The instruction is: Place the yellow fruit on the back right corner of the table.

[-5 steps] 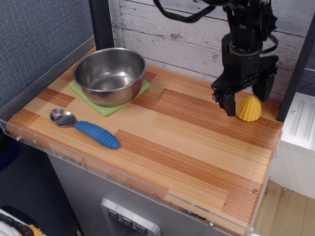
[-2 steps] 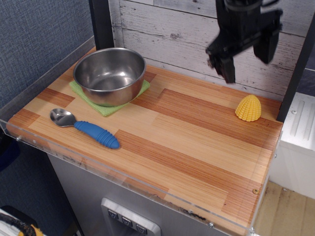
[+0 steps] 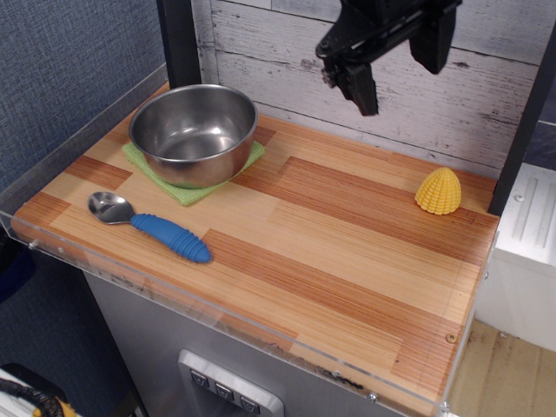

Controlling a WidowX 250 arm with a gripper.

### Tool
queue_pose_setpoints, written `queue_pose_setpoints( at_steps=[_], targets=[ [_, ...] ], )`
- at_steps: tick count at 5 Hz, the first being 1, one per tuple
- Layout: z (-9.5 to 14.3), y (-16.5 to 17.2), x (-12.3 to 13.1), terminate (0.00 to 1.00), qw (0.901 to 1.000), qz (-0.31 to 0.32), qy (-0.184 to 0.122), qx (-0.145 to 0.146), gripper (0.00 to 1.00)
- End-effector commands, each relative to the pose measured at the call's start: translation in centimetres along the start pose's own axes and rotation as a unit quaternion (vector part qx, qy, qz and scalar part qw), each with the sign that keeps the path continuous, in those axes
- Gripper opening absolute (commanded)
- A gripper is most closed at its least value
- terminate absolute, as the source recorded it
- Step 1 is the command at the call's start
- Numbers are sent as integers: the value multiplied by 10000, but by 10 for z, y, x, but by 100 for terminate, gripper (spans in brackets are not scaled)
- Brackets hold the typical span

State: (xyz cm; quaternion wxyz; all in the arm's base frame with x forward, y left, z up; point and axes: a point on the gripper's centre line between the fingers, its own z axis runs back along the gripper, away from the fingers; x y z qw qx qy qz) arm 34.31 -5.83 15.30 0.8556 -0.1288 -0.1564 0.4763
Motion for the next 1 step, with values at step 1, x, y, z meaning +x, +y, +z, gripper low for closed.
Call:
queue_pose_setpoints(
  at_steps=[1],
  targets=[
    [15,3,-3,100,9997,-32,-91,-219,100]
  ],
)
